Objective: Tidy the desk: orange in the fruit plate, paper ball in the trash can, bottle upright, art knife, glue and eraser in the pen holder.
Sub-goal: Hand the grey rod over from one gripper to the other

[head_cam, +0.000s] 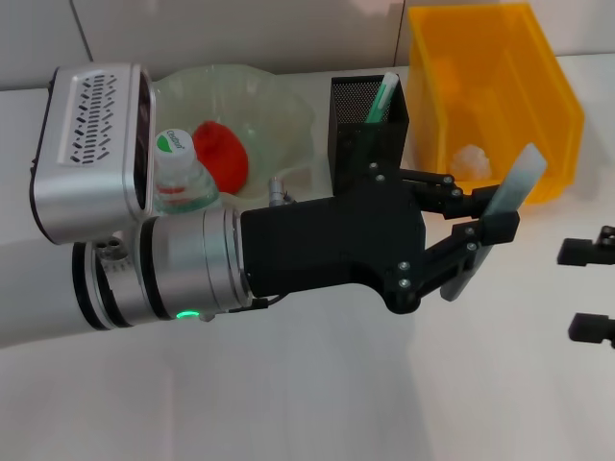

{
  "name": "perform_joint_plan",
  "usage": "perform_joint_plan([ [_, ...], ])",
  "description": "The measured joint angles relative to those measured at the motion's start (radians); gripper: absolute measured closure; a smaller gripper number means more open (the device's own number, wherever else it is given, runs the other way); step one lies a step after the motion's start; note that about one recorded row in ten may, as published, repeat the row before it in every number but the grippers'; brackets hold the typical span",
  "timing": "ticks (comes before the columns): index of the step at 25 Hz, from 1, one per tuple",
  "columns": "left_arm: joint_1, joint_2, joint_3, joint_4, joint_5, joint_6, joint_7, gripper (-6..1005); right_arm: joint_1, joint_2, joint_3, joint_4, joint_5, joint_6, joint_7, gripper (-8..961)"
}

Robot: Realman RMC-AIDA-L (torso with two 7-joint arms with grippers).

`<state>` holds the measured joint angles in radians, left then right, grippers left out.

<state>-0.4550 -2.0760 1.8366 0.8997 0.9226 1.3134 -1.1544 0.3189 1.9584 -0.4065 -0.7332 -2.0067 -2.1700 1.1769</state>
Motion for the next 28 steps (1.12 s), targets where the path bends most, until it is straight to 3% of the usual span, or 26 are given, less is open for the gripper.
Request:
perform_joint_plan([
  [17,0.003,-0.004,0.021,-0.015,-0.023,-0.007,0.042,849,0.082,0.075,-0.014,0.007,-0.033,0.048,-0.032,280],
  [28,0.000,-0.004,0.029,-0.041,-0.041,-0.007,0.052,848,0.113,0.094,-0.026,0.028,-0.031,0.069,-0.038,290],
])
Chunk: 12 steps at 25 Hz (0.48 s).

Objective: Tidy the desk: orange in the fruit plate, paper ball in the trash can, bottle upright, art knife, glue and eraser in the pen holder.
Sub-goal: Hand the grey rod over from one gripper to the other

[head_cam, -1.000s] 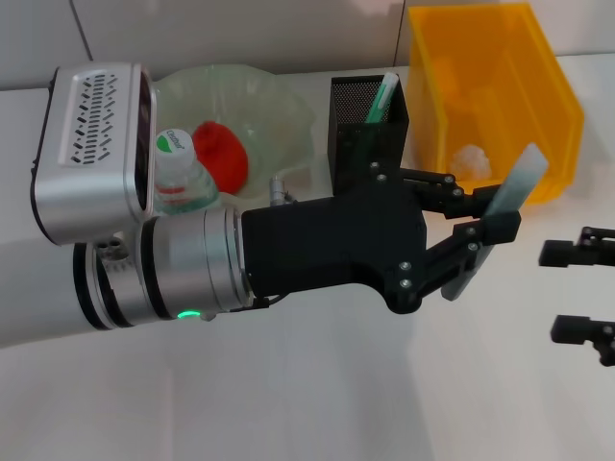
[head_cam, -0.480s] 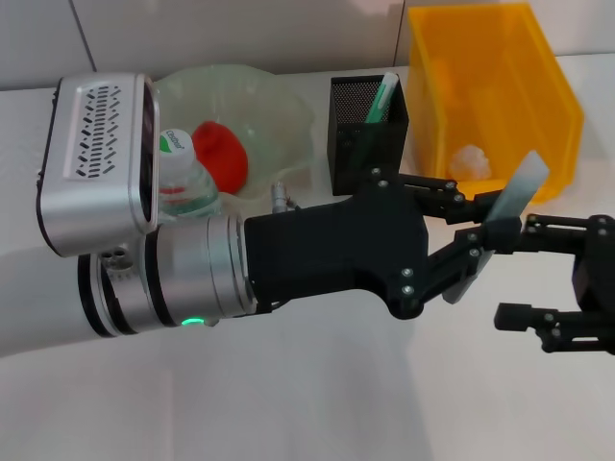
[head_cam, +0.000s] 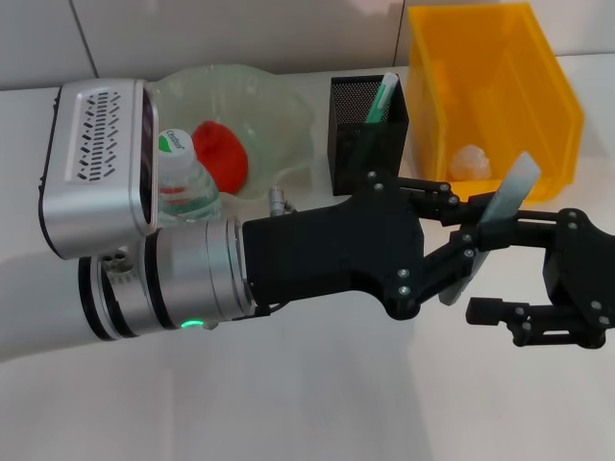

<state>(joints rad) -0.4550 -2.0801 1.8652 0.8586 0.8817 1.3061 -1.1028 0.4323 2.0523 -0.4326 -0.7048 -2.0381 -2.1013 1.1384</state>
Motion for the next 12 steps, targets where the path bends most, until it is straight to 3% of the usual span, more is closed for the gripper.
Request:
perform_joint_plan([
  [12,0.005,0.000,0.000,-0.002,0.000,0.006,0.000,849,0.012,0.001,-0.023,0.013,-0.001,0.016,0.002,300],
])
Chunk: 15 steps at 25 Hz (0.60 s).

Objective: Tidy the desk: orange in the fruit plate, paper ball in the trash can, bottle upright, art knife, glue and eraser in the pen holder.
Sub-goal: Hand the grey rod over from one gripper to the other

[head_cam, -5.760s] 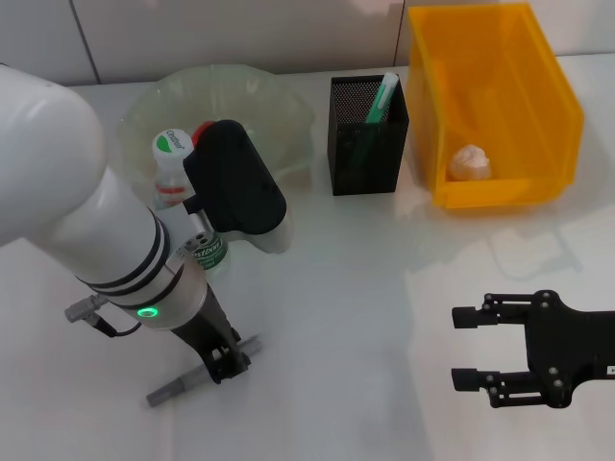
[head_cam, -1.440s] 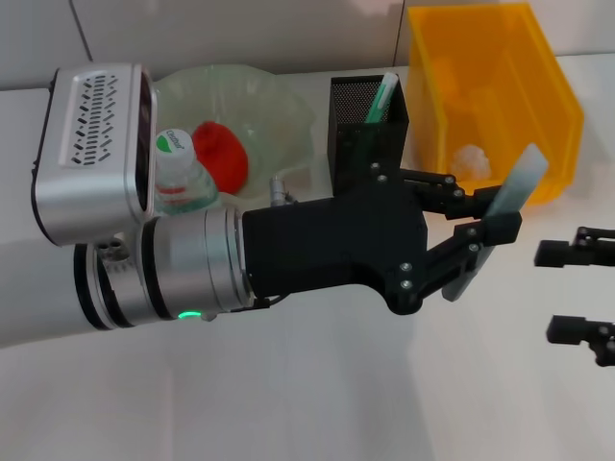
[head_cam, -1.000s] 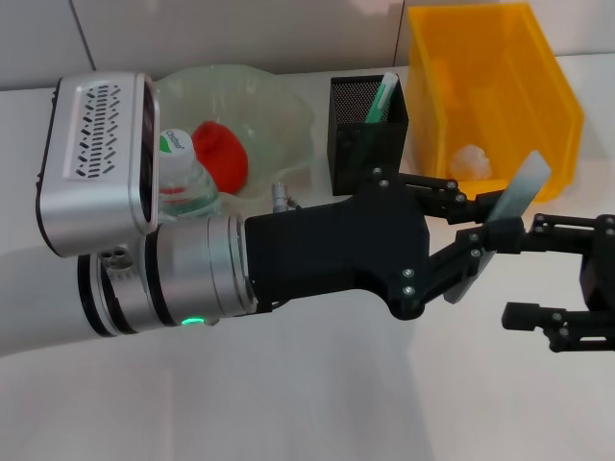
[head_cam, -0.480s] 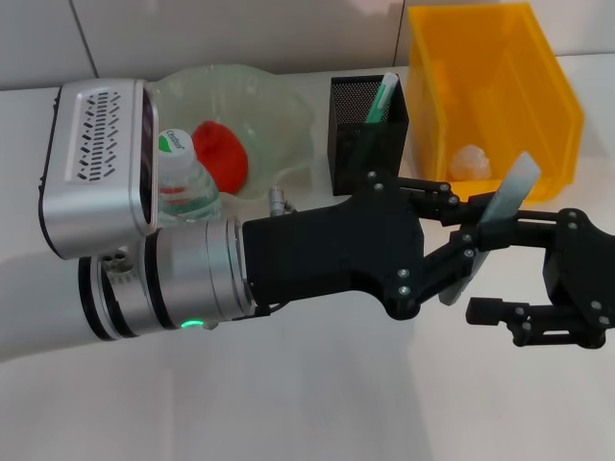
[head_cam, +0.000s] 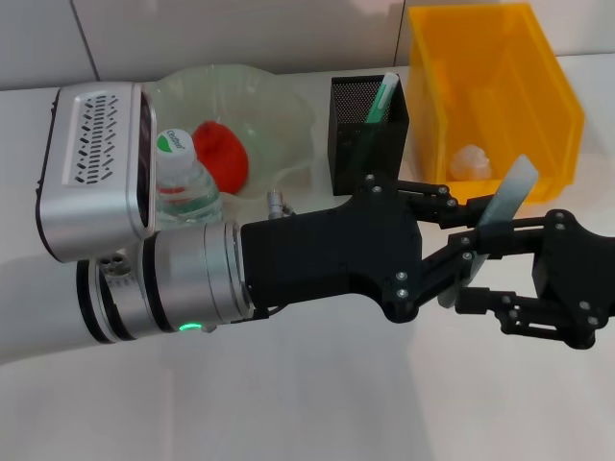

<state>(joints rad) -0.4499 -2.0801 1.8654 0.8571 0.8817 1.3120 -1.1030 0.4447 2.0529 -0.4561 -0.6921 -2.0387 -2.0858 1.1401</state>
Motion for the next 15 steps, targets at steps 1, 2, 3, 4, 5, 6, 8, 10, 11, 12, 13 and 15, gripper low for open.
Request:
perform_joint_plan([
  [1,0.000,0.000,0.000,0.000,0.000,0.000,0.000,849,0.000,0.000,0.000,0.003,0.000,0.000,0.000,301],
  [2,0.000,0.000,0.000,0.000,0.000,0.001,-0.001,848,0.001,0.000,-0.001,0.005,0.000,0.000,0.000,339],
  [3,0.000,0.000,0.000,0.000,0.000,0.001,-0.002,848,0.001,0.000,-0.001,0.006,0.000,0.000,0.000,377],
  [4,0.000,0.000,0.000,0.000,0.000,0.001,-0.002,848,0.001,0.000,-0.001,0.006,0.000,0.000,-0.001,416],
  [5,0.000,0.000,0.000,0.000,0.000,0.001,-0.003,848,0.002,0.000,-0.001,0.006,0.000,0.000,-0.001,454],
  [6,0.000,0.000,0.000,-0.001,0.000,0.001,-0.003,848,0.002,0.000,-0.001,0.006,0.000,0.000,-0.001,492],
  [8,0.001,0.000,0.001,-0.002,0.000,0.002,-0.003,849,0.002,-0.001,-0.001,0.007,0.000,0.000,-0.001,571],
  [10,0.001,0.000,0.005,-0.002,0.000,0.002,-0.003,849,0.002,-0.001,-0.001,0.007,0.000,0.000,-0.001,594],
  [11,0.001,0.000,0.006,-0.002,0.000,0.002,-0.003,849,0.002,-0.001,-0.001,0.007,0.000,0.000,-0.001,605],
  [12,0.001,0.000,0.007,-0.002,0.000,0.002,-0.003,849,0.002,-0.001,-0.001,0.007,0.000,0.000,-0.001,617],
  [13,0.001,0.000,0.008,-0.003,0.000,0.003,-0.002,850,0.002,0.000,-0.001,0.007,0.000,0.000,-0.001,629],
  [15,0.001,0.000,0.008,-0.003,0.000,0.003,-0.002,850,0.002,0.000,-0.001,0.006,0.000,0.000,-0.001,640],
])
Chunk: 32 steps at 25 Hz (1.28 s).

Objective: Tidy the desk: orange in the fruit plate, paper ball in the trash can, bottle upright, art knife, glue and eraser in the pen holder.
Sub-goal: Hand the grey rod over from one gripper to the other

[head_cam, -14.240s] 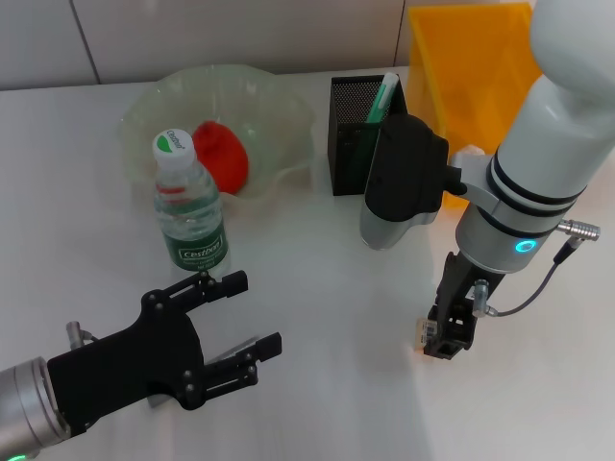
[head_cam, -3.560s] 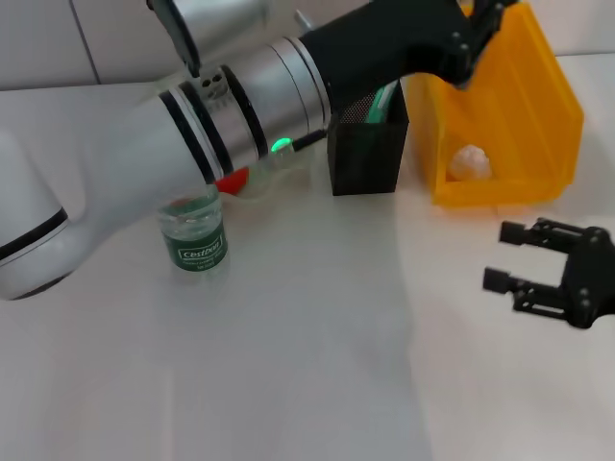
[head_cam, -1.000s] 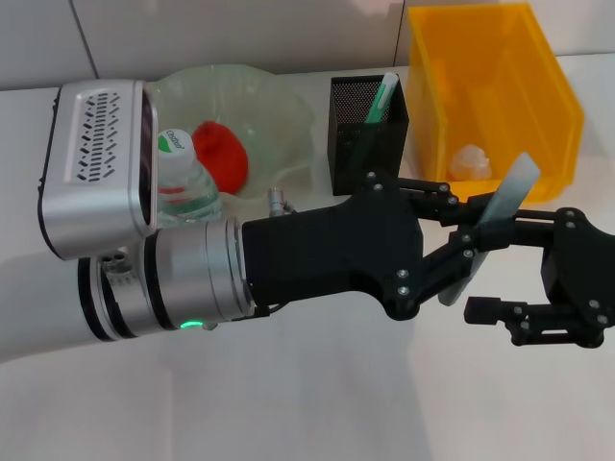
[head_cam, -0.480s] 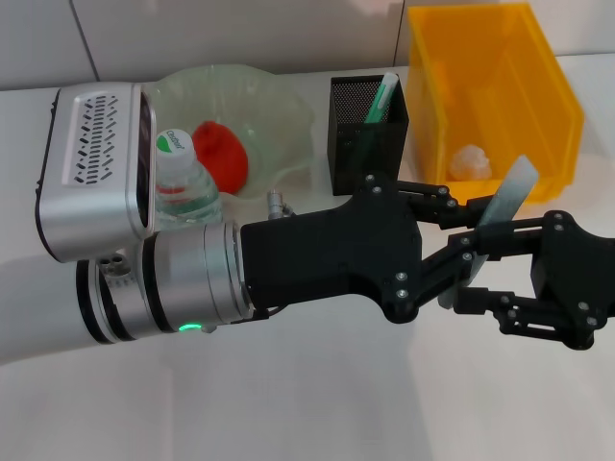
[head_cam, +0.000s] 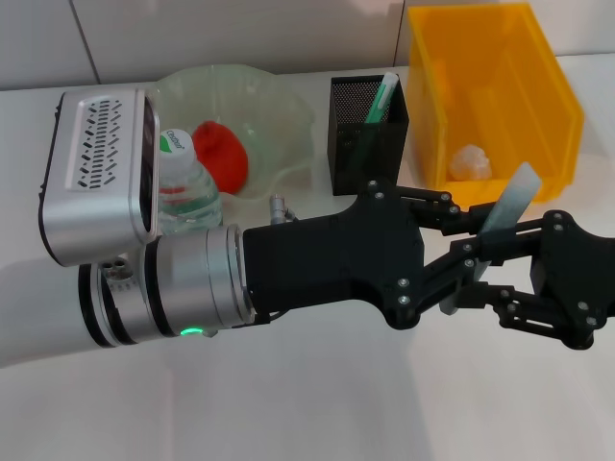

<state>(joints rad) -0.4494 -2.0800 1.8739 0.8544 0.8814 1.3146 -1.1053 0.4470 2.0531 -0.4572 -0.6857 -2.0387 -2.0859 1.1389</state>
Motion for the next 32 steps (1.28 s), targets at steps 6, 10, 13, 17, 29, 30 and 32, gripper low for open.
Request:
perform_joint_plan([
  [6,0.000,0.000,0.001,-0.002,-0.001,0.000,0.000,841,0.003,0.000,0.000,0.000,0.000,0.001,0.000,639],
  [10,0.000,0.000,0.001,-0.006,-0.002,0.000,-0.001,833,0.004,0.001,0.000,0.000,0.000,0.003,-0.001,639],
  [13,0.000,0.000,0.001,-0.006,-0.003,0.000,-0.001,828,0.004,0.002,-0.001,0.000,0.001,0.004,-0.001,640],
  [17,0.000,0.000,0.001,-0.006,-0.005,0.000,-0.003,820,0.002,0.004,-0.002,0.000,0.007,0.005,-0.018,688],
  [29,0.001,0.002,0.001,-0.022,-0.056,0.020,-0.007,798,0.003,0.007,-0.001,0.000,0.003,0.008,-0.041,794],
  [30,0.001,0.002,0.000,-0.023,-0.057,0.021,-0.007,796,0.003,0.007,-0.001,0.001,0.003,0.008,-0.041,793],
  [32,0.001,0.003,-0.002,-0.024,-0.057,0.022,-0.007,755,0.002,0.007,-0.002,0.001,0.002,0.008,-0.041,790],
])
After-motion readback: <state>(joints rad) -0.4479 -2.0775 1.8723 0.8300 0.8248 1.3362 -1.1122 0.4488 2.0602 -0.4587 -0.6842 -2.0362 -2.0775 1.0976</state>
